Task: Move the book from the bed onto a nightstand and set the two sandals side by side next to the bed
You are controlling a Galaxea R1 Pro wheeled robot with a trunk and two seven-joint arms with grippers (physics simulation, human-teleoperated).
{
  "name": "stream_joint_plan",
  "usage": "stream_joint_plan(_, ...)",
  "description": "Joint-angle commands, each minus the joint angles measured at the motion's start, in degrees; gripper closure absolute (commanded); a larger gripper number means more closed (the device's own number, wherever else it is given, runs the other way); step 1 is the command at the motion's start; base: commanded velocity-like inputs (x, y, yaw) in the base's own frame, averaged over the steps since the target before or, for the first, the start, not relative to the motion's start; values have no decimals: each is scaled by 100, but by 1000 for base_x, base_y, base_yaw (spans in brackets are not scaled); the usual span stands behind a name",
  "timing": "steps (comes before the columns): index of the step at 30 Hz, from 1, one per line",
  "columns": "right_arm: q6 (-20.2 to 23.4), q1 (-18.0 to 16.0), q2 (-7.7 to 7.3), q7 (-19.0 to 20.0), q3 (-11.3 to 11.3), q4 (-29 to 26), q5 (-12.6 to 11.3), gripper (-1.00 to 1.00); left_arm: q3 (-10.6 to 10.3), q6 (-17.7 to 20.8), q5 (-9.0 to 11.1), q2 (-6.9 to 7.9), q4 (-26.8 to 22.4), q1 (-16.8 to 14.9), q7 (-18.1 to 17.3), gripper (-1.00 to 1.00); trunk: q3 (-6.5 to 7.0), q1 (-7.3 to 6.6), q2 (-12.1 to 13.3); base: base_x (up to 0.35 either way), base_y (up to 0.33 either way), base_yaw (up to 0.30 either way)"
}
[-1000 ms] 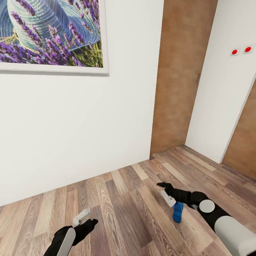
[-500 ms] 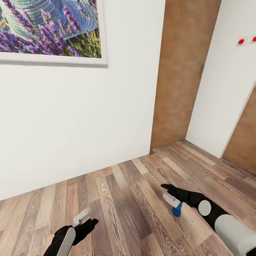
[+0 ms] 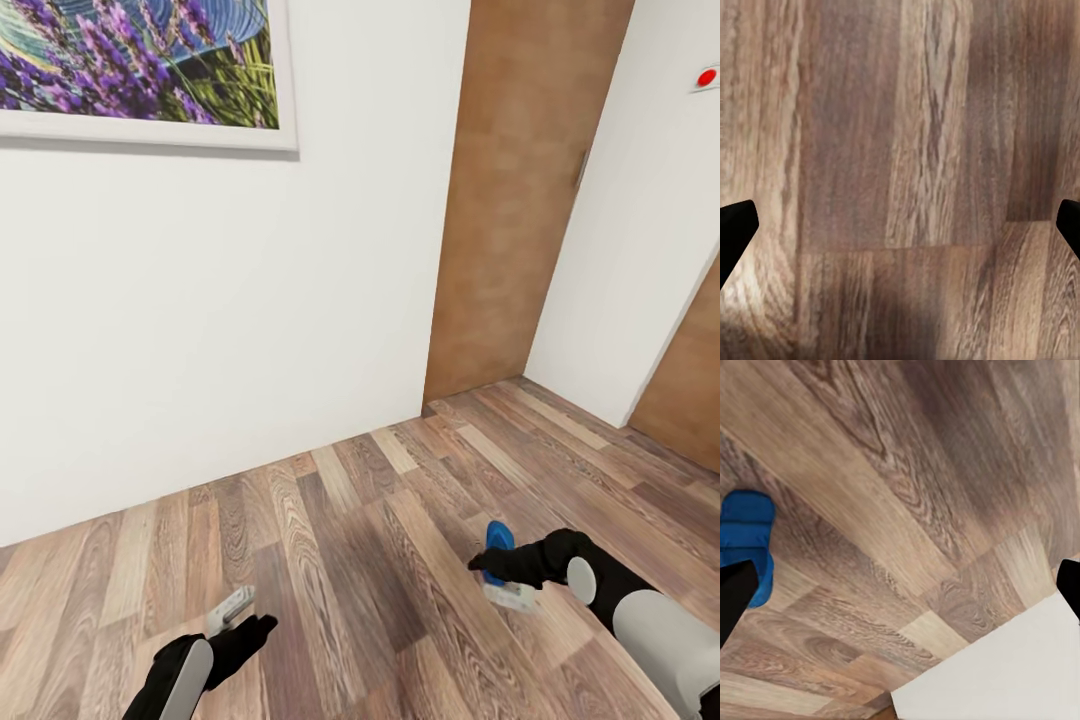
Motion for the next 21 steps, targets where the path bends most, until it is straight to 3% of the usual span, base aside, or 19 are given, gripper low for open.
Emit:
stream_joint_plan(1,-104,-15,-11,-55,45,-7,74,-100,13,28,61,-5,-10,-2,43,-100,-29,1,-4,0,0,0)
stream_joint_plan(8,-539,-166,-4,125,431,15,127,-100,17,6,55,1,9,23,40,-100,-29,1,-4,2,0,0)
stream_joint_plan(9,-548,-174,9,276,460,20,127,-100,20,-6,52,3,23,46,43,-100,-29,1,-4,44,0,0)
stream_joint_plan(11,-526,-198,74,1066,459,32,117,-100,30,-31,46,20,50,129,51,-100,-29,1,-4,158,0,0)
stream_joint_plan(14,-294,-211,220,1935,181,39,63,-100,25,-44,47,54,64,177,55,-100,-29,1,-4,230,0,0)
stream_joint_plan(16,4,-212,342,2396,-102,43,42,-100,21,-51,47,67,70,194,55,-100,-29,1,-4,273,0,0)
stream_joint_plan(17,305,-216,436,2723,-359,52,28,-100,14,-55,49,74,71,206,53,-100,-29,1,-4,297,0,0)
stream_joint_plan(21,504,-228,525,3053,-659,107,-12,-100,-71,-60,46,84,65,221,48,-100,-29,1,-4,310,0,0)
